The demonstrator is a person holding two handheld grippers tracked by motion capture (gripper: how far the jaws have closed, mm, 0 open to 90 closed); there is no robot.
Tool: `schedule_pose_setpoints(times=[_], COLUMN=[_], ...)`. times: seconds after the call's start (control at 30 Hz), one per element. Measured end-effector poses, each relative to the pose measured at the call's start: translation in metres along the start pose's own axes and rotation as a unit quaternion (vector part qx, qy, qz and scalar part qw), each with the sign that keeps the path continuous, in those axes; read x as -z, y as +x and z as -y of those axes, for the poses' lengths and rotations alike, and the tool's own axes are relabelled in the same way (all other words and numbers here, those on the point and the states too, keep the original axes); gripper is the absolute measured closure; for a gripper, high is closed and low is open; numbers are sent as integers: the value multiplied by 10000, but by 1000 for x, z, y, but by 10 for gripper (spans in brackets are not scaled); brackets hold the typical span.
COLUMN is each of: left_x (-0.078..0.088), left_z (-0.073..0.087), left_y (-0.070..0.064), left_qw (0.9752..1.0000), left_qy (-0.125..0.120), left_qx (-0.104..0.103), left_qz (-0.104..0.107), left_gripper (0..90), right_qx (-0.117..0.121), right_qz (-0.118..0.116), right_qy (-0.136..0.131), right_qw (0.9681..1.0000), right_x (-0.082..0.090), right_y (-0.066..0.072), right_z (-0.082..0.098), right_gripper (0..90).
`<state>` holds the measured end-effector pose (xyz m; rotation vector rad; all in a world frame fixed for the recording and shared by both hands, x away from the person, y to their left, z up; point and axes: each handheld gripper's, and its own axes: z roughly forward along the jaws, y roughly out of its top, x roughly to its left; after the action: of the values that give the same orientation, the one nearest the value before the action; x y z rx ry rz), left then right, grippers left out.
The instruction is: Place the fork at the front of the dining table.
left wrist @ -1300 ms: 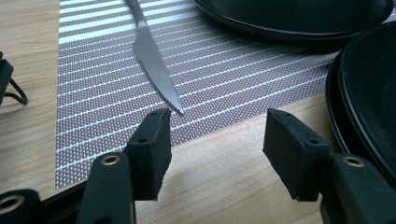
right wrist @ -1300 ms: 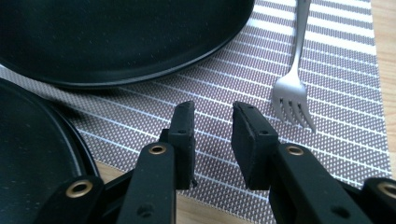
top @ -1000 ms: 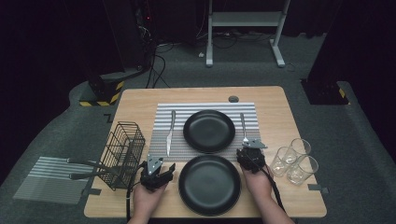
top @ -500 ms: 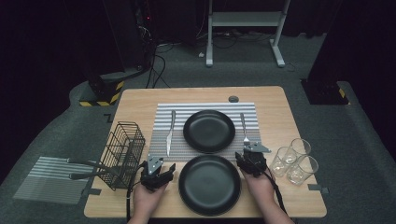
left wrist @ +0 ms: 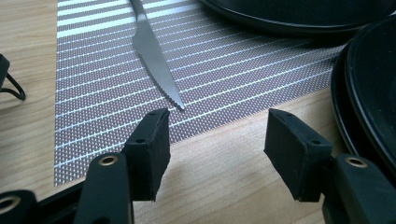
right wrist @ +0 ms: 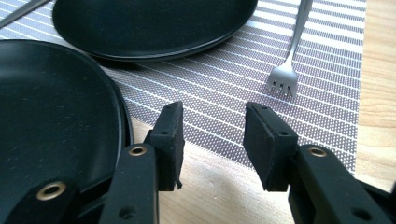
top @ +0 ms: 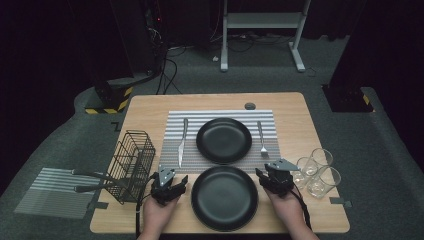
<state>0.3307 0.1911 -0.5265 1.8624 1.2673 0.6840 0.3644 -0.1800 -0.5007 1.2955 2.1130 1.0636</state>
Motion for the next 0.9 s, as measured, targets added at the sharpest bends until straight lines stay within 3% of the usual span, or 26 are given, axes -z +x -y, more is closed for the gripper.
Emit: schedule_pose_setpoints(times=[0.03, 0.1, 0.17, 0.2, 0.33, 0.4, 0.43, 0.6, 0.83, 0.9], left_x=[0, -1, -1, -2, -1, -2, -2, -3, -3, -4], left_z=[0, 1, 0, 0, -1, 0, -1, -1, -1, 0], left_y=[0, -3, 0, -1, -2, -4, -3, -4, -6, -8], left_qw=[10000, 9997, 10000, 9999, 9998, 9997, 9997, 9996, 9990, 9988], left_qy=[31, -29, 49, 19, 173, 155, 176, 164, 320, 363], left_qx=[9, 242, 51, 100, -28, 58, -51, 21, -96, -4], left_qz=[-2, -54, -31, -61, -123, -170, -175, -235, -308, -323], left_gripper=[404, 401, 396, 394, 383, 383, 382, 379, 379, 378], right_qx=[10, 23, -6, -35, -121, -87, -12, 60, 24, 29], right_qz=[-19, -70, -139, -174, -254, -259, -240, -270, -306, -299], right_qy=[-22, -98, -152, -193, -245, -303, -378, -514, -489, -482], right_qw=[10000, 9999, 9998, 9997, 9993, 9992, 9990, 9983, 9983, 9984], right_x=[2, 5, 7, 8, 12, 15, 17, 22, 27, 29], right_y=[1, 1, 1, 1, -1, -1, -2, -1, -4, -4], right_z=[0, 1, 2, 3, 11, 11, 12, 11, 5, 4], right_gripper=[559, 539, 521, 518, 516, 514, 514, 536, 530, 531])
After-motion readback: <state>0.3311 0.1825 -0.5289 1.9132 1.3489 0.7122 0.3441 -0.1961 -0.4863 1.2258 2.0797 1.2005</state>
